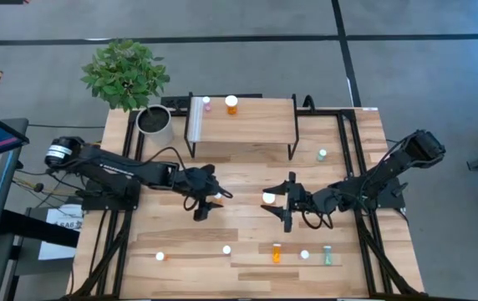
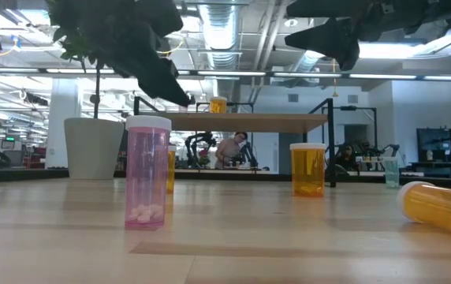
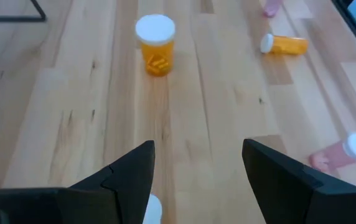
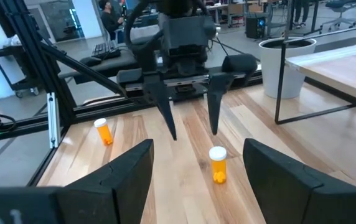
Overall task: Pick and place medicine bottles onto shelf by color
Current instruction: Put the left pink pill bottle on the shelf aligned with the other pink bottle
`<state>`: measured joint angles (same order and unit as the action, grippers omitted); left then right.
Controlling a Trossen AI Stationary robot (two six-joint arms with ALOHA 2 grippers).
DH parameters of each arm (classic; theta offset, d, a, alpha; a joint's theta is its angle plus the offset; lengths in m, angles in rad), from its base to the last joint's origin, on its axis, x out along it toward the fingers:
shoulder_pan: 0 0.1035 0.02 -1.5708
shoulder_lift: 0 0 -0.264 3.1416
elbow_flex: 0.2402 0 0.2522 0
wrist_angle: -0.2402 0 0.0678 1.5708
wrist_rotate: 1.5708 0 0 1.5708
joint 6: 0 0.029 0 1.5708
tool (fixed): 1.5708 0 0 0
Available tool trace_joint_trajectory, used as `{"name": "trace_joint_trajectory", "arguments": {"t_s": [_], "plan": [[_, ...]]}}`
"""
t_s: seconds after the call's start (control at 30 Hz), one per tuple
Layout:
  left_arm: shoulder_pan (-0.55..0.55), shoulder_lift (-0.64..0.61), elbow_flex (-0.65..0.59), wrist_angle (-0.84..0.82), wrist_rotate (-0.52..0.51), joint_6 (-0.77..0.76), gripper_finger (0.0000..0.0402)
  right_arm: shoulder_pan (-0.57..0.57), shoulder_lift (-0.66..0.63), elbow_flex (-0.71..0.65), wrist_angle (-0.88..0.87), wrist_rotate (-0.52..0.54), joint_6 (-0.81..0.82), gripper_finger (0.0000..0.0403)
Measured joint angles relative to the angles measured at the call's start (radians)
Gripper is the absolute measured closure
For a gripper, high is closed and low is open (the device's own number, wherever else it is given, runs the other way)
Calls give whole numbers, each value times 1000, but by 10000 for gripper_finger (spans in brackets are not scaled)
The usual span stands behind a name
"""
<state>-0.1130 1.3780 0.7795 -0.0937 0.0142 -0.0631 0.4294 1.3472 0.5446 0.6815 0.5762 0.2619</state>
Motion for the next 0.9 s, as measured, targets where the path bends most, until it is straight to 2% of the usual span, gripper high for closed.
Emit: {"name": "trace_joint_trajectory", "arguments": {"t_s": [0.67,0.9], "plan": [[-19,-10,0,55,-23,3,170,0,0,0,0,0,2,134],[-19,-64,0,74,-12,33,170,0,0,0,0,0,2,134]]}}
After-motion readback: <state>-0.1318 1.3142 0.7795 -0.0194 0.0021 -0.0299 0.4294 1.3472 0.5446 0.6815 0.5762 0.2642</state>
